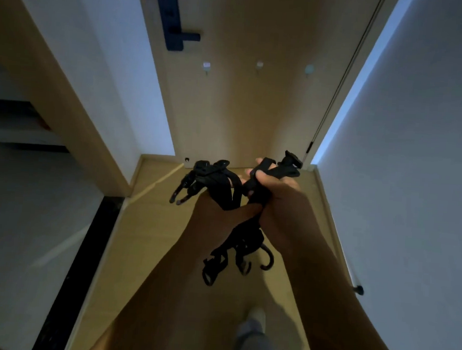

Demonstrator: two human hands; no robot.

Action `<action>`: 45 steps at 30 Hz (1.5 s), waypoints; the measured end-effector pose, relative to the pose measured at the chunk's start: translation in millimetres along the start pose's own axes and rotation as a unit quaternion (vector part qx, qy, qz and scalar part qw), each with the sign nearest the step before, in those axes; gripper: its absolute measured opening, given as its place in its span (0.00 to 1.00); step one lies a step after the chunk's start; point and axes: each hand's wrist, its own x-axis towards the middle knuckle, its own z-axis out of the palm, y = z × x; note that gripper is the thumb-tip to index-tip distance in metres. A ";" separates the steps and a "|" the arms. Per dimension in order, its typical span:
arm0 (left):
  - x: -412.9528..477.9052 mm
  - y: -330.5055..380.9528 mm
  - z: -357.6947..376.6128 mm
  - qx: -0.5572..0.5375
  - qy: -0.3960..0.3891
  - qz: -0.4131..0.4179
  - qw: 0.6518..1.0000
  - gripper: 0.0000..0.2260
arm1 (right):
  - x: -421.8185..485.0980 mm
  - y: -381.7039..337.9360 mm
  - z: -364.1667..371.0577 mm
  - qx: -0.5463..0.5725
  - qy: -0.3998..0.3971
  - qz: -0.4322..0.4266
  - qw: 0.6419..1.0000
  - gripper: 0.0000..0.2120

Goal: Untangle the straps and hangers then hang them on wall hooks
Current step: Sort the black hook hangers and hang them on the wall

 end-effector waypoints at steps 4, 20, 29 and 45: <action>63.5 -4.3 11.4 0.010 -0.004 -0.010 1.000 0.13 | 69.7 -24.8 -9.4 0.118 0.030 -0.030 0.992 0.10; 329.4 54.8 18.5 0.050 0.008 -0.011 0.999 0.08 | 298.8 -148.6 -45.0 -0.374 0.044 0.014 0.926 0.15; 457.3 83.4 -28.5 0.087 -0.055 0.023 0.994 0.09 | 414.9 -179.3 5.6 -0.491 -0.116 -0.293 0.812 0.13; 672.9 191.3 -115.0 0.066 0.038 0.210 0.975 0.15 | 627.0 -297.8 142.8 -0.254 -0.177 -0.404 0.861 0.10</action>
